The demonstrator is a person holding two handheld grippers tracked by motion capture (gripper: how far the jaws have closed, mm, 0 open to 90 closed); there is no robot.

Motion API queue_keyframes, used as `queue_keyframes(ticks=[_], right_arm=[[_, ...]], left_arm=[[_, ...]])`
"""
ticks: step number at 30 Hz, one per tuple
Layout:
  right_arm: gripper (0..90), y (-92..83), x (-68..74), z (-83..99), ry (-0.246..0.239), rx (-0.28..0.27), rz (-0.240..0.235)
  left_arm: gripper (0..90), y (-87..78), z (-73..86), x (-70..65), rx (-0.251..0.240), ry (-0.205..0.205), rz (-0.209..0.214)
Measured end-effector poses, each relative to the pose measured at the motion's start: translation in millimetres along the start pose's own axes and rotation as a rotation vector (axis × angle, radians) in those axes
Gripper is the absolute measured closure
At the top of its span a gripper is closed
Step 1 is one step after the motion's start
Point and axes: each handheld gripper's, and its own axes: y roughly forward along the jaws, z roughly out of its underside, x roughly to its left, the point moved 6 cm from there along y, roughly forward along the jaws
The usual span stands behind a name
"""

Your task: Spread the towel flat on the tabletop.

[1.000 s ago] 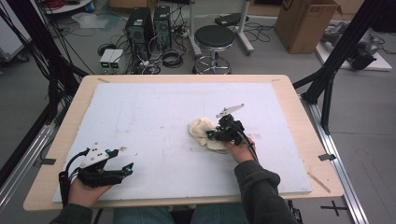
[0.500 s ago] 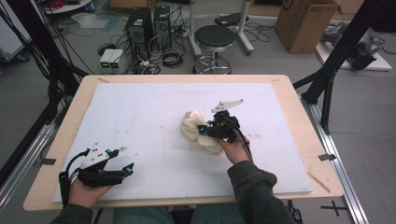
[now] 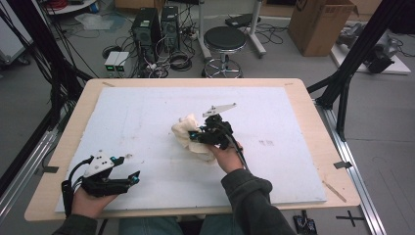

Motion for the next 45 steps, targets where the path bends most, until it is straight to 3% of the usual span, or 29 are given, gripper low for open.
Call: queue_keyframes(ticks=[10, 15, 17, 18, 19, 20, 25, 33, 34, 38, 45], right_arm=[[73.4, 45.7, 5.3, 11.8, 0.015, 0.075, 0.002], [66.4, 57.0, 3.9, 18.5, 0.004, 0.113, 0.013], [59.3, 58.2, 3.5, 19.7, 0.006, 0.115, 0.014], [53.5, 56.2, 3.6, 18.6, 0.0, 0.11, 0.012], [53.5, 56.2, 3.6, 18.6, 0.0, 0.11, 0.012], [46.2, 52.3, 4.2, 16.0, -0.02, 0.096, 0.018], [37.0, 35.5, 5.2, 10.8, -0.038, 0.057, 0.015], [36.7, 5.8, 5.1, 12.0, -0.076, 0.012, -0.001], [40.9, -3.5, 5.3, 14.5, -0.087, -0.003, -0.011], [46.6, -14.1, 10.1, 22.2, -0.108, -0.009, -0.03], [50.1, -10.5, 21.6, 45.8, -0.177, 0.049, -0.039]], left_arm=[[25.7, 0.9, 0.0, -0.3, 0.0, 0.003, 0.008], [26.1, 2.3, -0.1, -0.7, -0.001, -0.004, 0.014], [26.3, 2.5, -0.2, -0.7, 0.004, 0.0, 0.016], [26.5, 2.7, -0.2, -0.7, 0.006, 0.002, 0.018], [26.5, 3.5, -0.4, -1.2, 0.003, -0.001, 0.022], [26.8, 4.1, -0.4, -1.5, 0.003, -0.001, 0.021], [28.1, 6.7, -1.5, -3.4, 0.007, 0.002, 0.032], [34.6, 14.1, -6.7, -8.3, 0.0, -0.006, 0.06], [37.4, 15.8, -7.5, -9.3, 0.003, -0.002, 0.063], [39.9, 23.3, -9.2, -13.6, 0.016, 0.01, 0.074], [41.5, 25.8, -10.3, -17.3, 0.018, 0.019, 0.082]])
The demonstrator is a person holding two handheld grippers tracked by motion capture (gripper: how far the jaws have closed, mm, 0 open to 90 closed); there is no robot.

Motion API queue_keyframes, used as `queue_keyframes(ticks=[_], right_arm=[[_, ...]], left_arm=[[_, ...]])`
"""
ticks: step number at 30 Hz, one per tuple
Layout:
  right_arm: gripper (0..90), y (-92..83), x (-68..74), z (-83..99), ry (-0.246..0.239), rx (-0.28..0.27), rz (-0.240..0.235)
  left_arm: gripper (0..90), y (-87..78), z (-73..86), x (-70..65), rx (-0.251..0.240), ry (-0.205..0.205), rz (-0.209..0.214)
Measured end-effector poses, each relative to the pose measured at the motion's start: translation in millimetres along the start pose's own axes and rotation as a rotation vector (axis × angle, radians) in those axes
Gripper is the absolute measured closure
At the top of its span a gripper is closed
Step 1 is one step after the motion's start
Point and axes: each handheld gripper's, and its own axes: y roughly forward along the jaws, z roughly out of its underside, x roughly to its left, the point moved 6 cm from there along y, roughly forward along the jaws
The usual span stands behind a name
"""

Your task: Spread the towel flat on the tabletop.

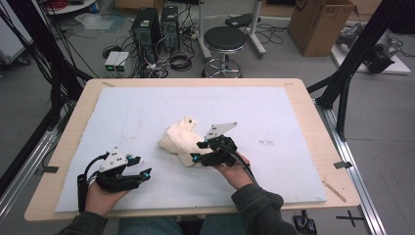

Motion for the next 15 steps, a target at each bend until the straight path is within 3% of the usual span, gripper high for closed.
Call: queue_keyframes(ticks=[3, 4, 5, 7, 9, 15], right_arm=[[52.4, 11.9, 1.5, 5.7, -0.013, 0.032, -0.001], [56.9, 15.4, 1.8, 6.9, -0.015, 0.044, 0.003], [69.9, 19.7, 1.1, 7.7, -0.024, 0.056, 0.013], [75.1, 19.9, -0.1, 7.2, -0.03, 0.054, 0.014], [81.7, 16.4, -1.9, 5.6, -0.011, 0.038, 0.01], [83.3, -6.1, -15.9, 1.6, 0.044, -0.014, 0.021]], left_arm=[[43.4, 0.3, -0.1, -0.1, 0.0, 0.001, 0.004], [44.3, 0.3, -0.2, -0.2, -0.001, 0.001, 0.006], [46.3, 0.3, -0.2, -0.3, -0.002, 0.0, 0.008], [47.6, 1.0, -0.5, -0.9, -0.005, -0.005, 0.015], [49.7, 1.8, -1.1, -1.7, -0.003, -0.003, 0.026], [52.2, 6.2, -6.5, -8.0, -0.013, 0.008, 0.038]])
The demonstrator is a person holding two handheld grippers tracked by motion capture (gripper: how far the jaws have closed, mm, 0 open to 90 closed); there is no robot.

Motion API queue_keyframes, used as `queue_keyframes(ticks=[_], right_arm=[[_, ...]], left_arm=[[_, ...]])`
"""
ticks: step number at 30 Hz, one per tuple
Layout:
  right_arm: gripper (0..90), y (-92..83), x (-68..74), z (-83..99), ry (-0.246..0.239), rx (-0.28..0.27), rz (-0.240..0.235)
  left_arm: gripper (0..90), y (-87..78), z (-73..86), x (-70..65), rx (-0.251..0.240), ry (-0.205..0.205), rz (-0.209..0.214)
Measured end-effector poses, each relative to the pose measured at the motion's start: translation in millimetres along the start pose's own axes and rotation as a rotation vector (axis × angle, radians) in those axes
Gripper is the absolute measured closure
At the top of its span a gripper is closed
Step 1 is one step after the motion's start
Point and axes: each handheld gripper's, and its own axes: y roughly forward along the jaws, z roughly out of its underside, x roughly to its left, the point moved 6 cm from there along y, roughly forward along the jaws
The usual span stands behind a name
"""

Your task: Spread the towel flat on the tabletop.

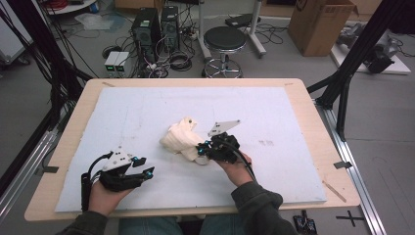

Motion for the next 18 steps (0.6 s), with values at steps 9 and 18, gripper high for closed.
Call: queue_keyframes(ticks=[9, 18], right_arm=[[82.9, -33.8, -19.7, -6.7, 0.063, -0.064, 0.029], [85.8, -49.7, -50.4, 9.3, 0.078, -0.024, 0.133]], left_arm=[[52.8, 11.1, -15.0, -13.2, -0.036, 0.0, 0.045], [54.8, 25.7, -21.8, -22.3, -0.035, 0.004, 0.068]])
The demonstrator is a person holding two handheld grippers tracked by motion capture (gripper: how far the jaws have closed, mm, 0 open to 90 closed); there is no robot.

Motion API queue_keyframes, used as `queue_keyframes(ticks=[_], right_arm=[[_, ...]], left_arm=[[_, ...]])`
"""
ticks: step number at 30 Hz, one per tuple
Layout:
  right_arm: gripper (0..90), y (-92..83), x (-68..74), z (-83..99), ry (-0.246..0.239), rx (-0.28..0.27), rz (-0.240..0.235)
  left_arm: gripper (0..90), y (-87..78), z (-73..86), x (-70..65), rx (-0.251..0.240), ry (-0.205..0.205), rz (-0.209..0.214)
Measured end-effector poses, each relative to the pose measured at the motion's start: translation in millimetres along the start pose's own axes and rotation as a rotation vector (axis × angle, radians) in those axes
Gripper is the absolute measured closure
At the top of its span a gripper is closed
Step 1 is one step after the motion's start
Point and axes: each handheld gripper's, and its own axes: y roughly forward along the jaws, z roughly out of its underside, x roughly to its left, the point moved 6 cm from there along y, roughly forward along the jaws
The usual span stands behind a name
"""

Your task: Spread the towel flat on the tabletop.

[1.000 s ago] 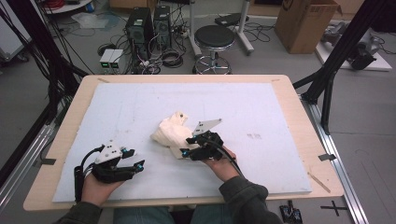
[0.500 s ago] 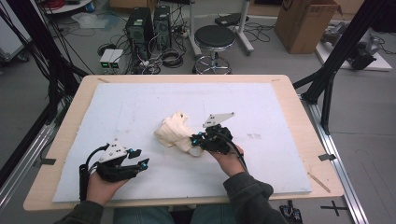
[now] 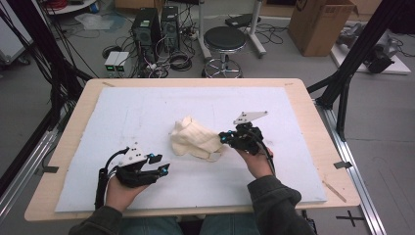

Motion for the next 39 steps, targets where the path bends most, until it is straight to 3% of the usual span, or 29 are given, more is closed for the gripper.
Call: queue_keyframes(ticks=[1, 2, 8, 12, 14, 20, 25, 30, 33, 34, 35, 39], right_arm=[[85.8, 0.0, 0.0, 0.0, 0.0, 0.0, 0.0], [85.8, -5.0, -11.4, 3.2, 0.024, -0.006, 0.027], [85.8, -3.9, -36.1, 19.2, 0.089, 0.016, 0.07], [85.7, -2.1, -39.7, 22.4, 0.103, 0.006, 0.065], [85.7, -1.4, -39.8, 22.1, 0.102, 0.0, 0.061], [85.5, 1.1, -39.1, 19.7, 0.1, -0.023, 0.036], [85.5, 6.2, -39.5, 19.9, 0.099, -0.021, 0.026], [85.5, 6.6, -39.4, 19.3, 0.095, -0.029, 0.022], [85.4, 6.9, -39.6, 19.4, 0.099, -0.03, 0.022], [85.5, 6.8, -39.7, 19.3, 0.099, -0.03, 0.02], [85.4, 6.6, -39.3, 19.0, 0.096, -0.032, 0.017], [85.4, 5.3, -37.9, 18.3, 0.092, -0.037, 0.017]], left_arm=[[54.8, 2.8, -1.1, -0.7, 0.0, -0.005, 0.002], [55.5, 5.2, -2.0, -1.4, 0.005, -0.002, 0.006], [60.1, 33.7, -12.1, -16.2, 0.013, 0.002, 0.051], [63.9, 60.2, -20.7, -27.0, 0.03, 0.022, 0.078], [64.3, 84.0, -26.2, -31.2, 0.074, 0.041, 0.08], [63.9, 113.0, -34.3, -31.1, 0.094, 0.016, 0.08], [63.4, 136.7, -36.4, -26.8, 0.135, -0.005, 0.041], [65.9, 147.1, -32.0, -22.5, 0.182, -0.014, 0.008], [80.3, 149.1, -32.3, -20.1, 0.189, 0.001, -0.021], [80.3, 148.8, -32.7, -18.9, 0.188, 0.002, -0.031], [87.6, 147.9, -33.2, -18.0, 0.184, 0.005, -0.029], [88.3, 139.6, -35.5, -18.0, 0.181, 0.04, -0.016]])
